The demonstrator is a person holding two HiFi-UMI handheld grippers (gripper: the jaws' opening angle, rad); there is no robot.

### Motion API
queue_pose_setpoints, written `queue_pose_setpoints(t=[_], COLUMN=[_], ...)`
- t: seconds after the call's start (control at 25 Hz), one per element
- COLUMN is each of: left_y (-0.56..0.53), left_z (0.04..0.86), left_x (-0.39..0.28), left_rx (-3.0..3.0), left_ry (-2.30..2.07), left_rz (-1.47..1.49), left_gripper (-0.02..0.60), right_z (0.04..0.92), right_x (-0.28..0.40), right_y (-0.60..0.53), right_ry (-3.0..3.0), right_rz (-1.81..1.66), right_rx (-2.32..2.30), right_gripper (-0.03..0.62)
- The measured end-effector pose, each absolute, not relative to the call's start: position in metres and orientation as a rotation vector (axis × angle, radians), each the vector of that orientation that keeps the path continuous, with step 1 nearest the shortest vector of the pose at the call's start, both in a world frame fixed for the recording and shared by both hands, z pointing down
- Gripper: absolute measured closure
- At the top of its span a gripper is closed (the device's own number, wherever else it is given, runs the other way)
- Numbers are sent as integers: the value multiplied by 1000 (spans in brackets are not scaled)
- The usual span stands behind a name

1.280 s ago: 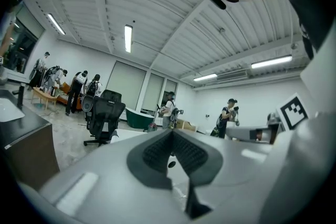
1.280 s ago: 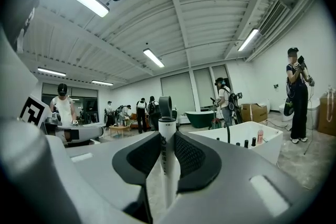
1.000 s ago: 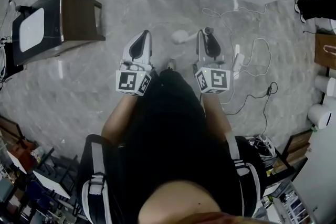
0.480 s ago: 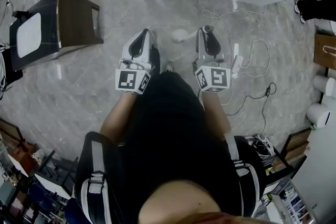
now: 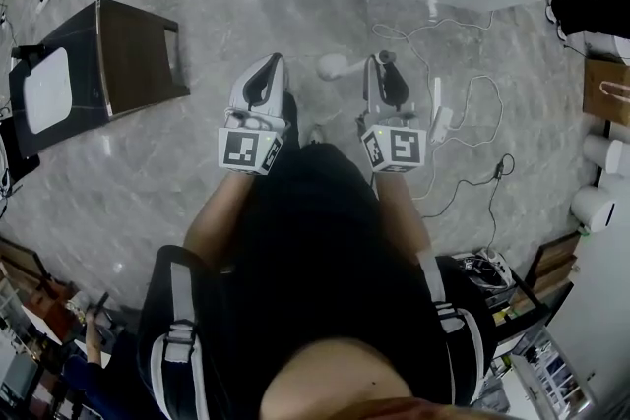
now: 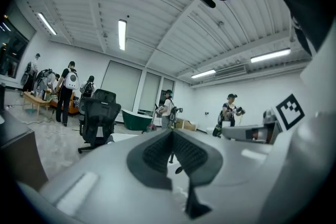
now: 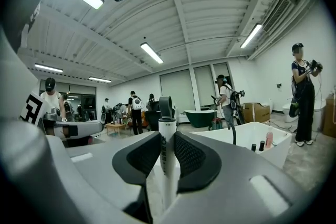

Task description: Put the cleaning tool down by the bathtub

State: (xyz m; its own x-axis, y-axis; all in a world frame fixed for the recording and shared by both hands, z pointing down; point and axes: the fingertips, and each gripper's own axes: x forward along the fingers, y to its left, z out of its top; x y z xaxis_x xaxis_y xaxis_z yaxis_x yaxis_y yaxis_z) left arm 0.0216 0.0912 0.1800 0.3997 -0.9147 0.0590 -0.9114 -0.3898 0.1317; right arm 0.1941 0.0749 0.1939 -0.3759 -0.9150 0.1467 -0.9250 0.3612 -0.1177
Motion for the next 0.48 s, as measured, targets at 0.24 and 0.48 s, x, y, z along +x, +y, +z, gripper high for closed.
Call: queue_pose_setpoints(t=[0.24, 0.48], left_y=[52, 20], left_z=[197, 224], left_x=[12, 2], left_rx=[2493, 2475], left_ry=[-1638, -1602], left_rz=[-24, -6], left_gripper=[574, 574], right_z=[215, 248], right_x=[182, 171], right_y=[35, 1], right_ry=[-2518, -2478], right_rz=[283, 311], right_rx=[1718, 1732], right_gripper=[508, 508])
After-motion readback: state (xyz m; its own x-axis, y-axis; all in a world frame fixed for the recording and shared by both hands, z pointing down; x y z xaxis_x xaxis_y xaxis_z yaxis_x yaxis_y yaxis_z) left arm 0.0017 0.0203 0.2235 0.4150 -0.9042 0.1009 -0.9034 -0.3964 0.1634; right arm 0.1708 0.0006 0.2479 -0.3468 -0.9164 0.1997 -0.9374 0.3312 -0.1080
